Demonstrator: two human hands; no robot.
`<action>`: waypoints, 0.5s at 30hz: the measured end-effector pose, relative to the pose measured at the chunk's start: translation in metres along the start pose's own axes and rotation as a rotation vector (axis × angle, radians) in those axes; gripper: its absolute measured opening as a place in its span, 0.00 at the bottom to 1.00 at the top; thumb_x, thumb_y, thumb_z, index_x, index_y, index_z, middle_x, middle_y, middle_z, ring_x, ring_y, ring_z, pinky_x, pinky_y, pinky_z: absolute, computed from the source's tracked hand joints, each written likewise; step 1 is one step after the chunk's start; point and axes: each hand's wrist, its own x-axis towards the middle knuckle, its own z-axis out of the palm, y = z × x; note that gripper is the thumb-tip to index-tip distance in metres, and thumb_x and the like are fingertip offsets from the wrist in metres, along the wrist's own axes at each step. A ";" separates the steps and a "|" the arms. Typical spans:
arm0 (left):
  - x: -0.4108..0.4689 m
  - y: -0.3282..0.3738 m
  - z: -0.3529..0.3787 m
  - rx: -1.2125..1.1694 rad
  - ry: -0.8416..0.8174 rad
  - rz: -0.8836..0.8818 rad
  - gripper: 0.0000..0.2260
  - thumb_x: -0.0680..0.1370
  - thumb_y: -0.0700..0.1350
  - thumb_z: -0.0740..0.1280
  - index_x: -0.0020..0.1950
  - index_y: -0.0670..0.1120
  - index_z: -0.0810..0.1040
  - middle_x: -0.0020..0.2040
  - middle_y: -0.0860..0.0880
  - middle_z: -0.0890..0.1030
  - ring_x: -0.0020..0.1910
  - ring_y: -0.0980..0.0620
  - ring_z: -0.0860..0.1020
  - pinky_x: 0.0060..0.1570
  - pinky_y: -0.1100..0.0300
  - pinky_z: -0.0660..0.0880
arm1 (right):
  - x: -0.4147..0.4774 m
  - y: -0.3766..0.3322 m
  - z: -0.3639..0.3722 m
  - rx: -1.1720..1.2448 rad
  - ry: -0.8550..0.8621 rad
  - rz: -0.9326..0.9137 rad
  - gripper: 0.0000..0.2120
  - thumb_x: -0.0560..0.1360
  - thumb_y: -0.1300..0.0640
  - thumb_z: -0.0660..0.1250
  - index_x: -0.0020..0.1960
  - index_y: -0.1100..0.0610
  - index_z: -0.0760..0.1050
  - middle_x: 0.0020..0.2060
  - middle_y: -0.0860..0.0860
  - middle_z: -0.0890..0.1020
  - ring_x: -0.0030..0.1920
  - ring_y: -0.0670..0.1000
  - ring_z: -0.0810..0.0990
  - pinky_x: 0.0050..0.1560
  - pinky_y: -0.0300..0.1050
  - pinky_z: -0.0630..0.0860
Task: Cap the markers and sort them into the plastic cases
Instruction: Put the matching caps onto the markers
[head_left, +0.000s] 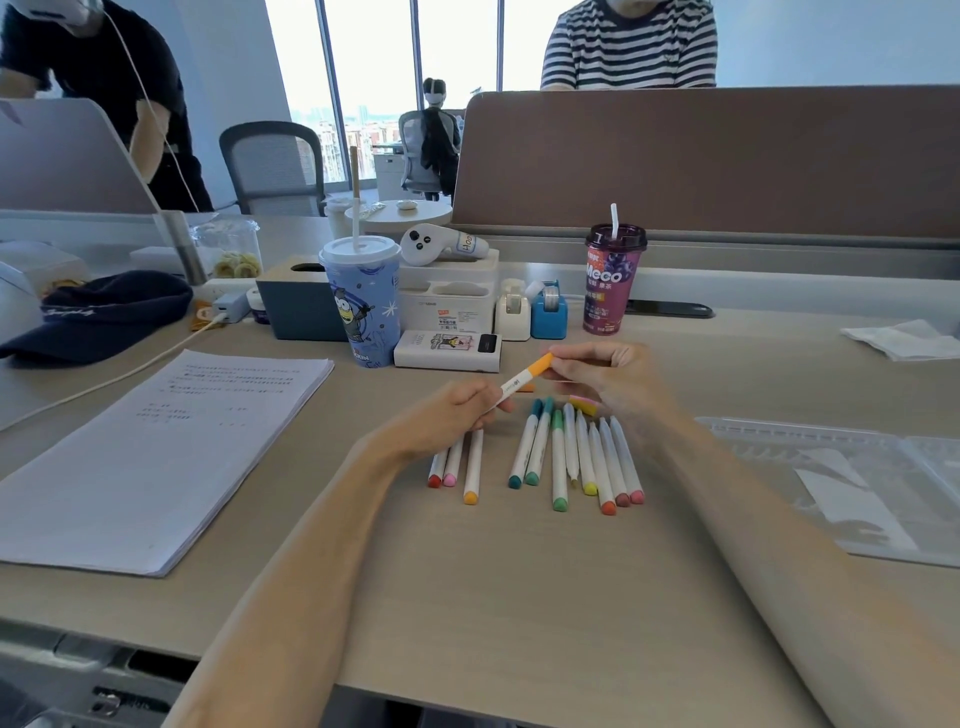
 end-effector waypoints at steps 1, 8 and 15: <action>0.000 0.000 0.000 0.022 0.000 -0.004 0.14 0.84 0.49 0.50 0.53 0.49 0.74 0.35 0.51 0.67 0.35 0.57 0.66 0.39 0.66 0.67 | 0.000 0.001 0.001 0.004 0.000 0.005 0.08 0.75 0.67 0.67 0.51 0.59 0.82 0.40 0.49 0.86 0.43 0.47 0.86 0.42 0.36 0.80; -0.003 0.003 0.002 -0.053 -0.035 -0.006 0.14 0.84 0.48 0.50 0.54 0.45 0.74 0.36 0.51 0.71 0.34 0.59 0.69 0.38 0.70 0.69 | 0.003 -0.005 0.000 -0.076 -0.022 -0.042 0.08 0.75 0.66 0.67 0.51 0.59 0.82 0.43 0.49 0.86 0.44 0.48 0.86 0.42 0.36 0.80; -0.010 0.018 0.001 -0.206 -0.048 0.070 0.12 0.85 0.44 0.50 0.54 0.43 0.73 0.40 0.49 0.83 0.42 0.59 0.78 0.44 0.77 0.70 | -0.005 -0.002 -0.006 -0.031 0.042 -0.029 0.13 0.78 0.67 0.64 0.57 0.56 0.80 0.49 0.50 0.85 0.48 0.45 0.84 0.47 0.39 0.81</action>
